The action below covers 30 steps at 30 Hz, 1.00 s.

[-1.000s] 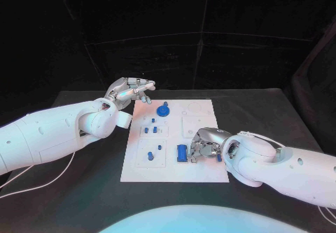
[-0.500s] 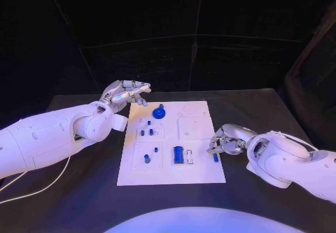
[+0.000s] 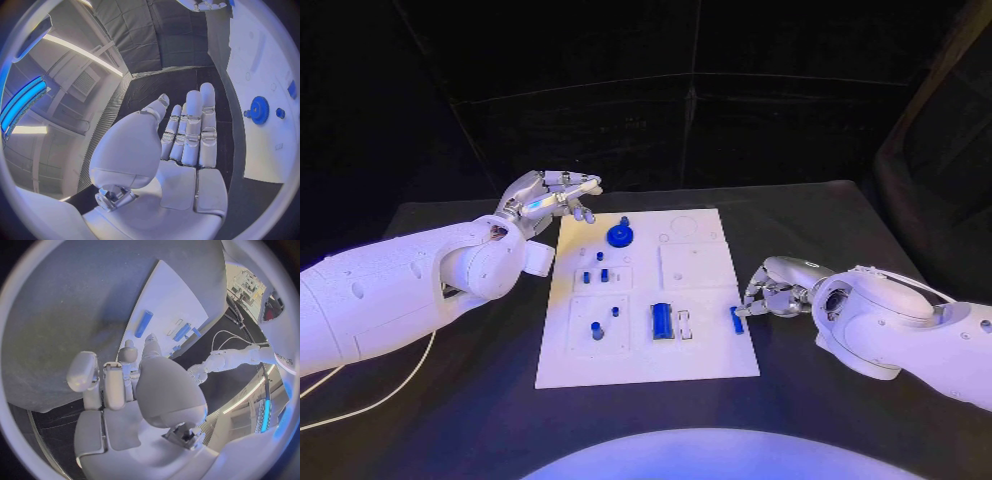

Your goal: Assemble the parts on the task board

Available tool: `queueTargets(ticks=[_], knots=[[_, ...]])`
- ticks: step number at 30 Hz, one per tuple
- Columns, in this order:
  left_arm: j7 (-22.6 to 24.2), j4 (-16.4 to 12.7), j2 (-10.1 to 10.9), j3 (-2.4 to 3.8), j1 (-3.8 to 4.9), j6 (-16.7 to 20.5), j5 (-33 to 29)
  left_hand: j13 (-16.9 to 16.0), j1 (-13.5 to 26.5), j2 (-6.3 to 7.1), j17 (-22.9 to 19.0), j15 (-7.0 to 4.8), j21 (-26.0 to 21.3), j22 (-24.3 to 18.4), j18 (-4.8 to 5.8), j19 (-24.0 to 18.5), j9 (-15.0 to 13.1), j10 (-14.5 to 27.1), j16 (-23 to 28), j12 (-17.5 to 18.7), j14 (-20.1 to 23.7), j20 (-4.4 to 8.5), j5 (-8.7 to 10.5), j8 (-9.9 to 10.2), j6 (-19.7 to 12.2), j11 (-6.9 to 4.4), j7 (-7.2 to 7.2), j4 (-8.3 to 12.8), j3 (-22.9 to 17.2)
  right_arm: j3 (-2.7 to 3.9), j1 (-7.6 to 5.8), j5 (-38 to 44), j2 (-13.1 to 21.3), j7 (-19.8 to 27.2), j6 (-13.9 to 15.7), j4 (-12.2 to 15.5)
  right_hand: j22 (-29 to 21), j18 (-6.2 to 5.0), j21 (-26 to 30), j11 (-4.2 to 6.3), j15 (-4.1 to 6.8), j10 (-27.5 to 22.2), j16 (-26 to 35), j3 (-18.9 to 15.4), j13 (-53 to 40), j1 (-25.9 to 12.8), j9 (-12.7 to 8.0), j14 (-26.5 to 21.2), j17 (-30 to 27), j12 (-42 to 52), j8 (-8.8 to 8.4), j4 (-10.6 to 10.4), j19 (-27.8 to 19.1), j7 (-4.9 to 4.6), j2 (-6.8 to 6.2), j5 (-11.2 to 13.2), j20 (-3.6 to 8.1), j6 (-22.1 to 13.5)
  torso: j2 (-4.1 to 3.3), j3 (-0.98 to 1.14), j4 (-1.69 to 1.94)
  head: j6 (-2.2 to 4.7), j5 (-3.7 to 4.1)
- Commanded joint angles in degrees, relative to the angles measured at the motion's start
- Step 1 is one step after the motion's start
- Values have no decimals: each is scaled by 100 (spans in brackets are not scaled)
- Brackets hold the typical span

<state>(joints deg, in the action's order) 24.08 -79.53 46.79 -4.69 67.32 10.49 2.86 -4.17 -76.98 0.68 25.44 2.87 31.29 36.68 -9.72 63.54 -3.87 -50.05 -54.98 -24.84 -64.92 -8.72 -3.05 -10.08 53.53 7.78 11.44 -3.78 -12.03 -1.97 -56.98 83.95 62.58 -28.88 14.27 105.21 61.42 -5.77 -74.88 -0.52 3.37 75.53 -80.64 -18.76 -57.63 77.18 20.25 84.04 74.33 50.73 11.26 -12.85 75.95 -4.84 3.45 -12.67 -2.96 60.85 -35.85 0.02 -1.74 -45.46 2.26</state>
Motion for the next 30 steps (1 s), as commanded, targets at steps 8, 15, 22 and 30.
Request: queueTargets(ticks=[8,15,22,30], knots=[[21,-10,14,3,4,-57,-16,7,-75,0,-6,7,-26,-9,-75,44,5,46,12,-39,46,2,-23,-29,-27,-7,-7,28,10,-1,0,354,-167,-235,-396,-73,-15,3,39,24,18,-6,37,-21,3,-62,27,290,-13,-32,22,-67,-11,9,-37,-5,6,46,-8,-5,0,-26,-15],[19,-7,16,3,3,-51,-16,7,-75,0,-6,7,-26,-9,-75,44,5,46,12,-39,46,2,-23,-29,-27,-7,-7,28,10,-4,3,385,-249,-229,-527,-138,-11,4,41,35,26,7,30,-13,-25,28,59,295,5,-3,30,-33,-7,20,-61,11,14,61,1,-9,6,-30,-30],[15,-10,23,3,3,-56,-16,10,-90,2,-14,8,-31,-16,-75,47,4,55,9,-49,51,1,-25,-37,-32,-5,-4,37,8,-5,8,499,-355,-238,-714,-207,-20,3,49,41,31,2,36,1,-21,107,88,295,1,-14,35,1,-11,23,-64,10,20,69,-1,-2,3,-42,-38],[11,-16,29,3,3,-64,-16,10,-90,2,-14,8,-31,-16,-75,47,4,55,9,-49,51,1,-25,-37,-32,-5,-4,37,8,-7,44,765,-559,-255,-910,-323,-53,-3,75,33,29,-27,63,18,4,227,115,287,-30,-60,8,66,-30,10,-73,-23,21,25,-2,-4,5,-49,-40]])
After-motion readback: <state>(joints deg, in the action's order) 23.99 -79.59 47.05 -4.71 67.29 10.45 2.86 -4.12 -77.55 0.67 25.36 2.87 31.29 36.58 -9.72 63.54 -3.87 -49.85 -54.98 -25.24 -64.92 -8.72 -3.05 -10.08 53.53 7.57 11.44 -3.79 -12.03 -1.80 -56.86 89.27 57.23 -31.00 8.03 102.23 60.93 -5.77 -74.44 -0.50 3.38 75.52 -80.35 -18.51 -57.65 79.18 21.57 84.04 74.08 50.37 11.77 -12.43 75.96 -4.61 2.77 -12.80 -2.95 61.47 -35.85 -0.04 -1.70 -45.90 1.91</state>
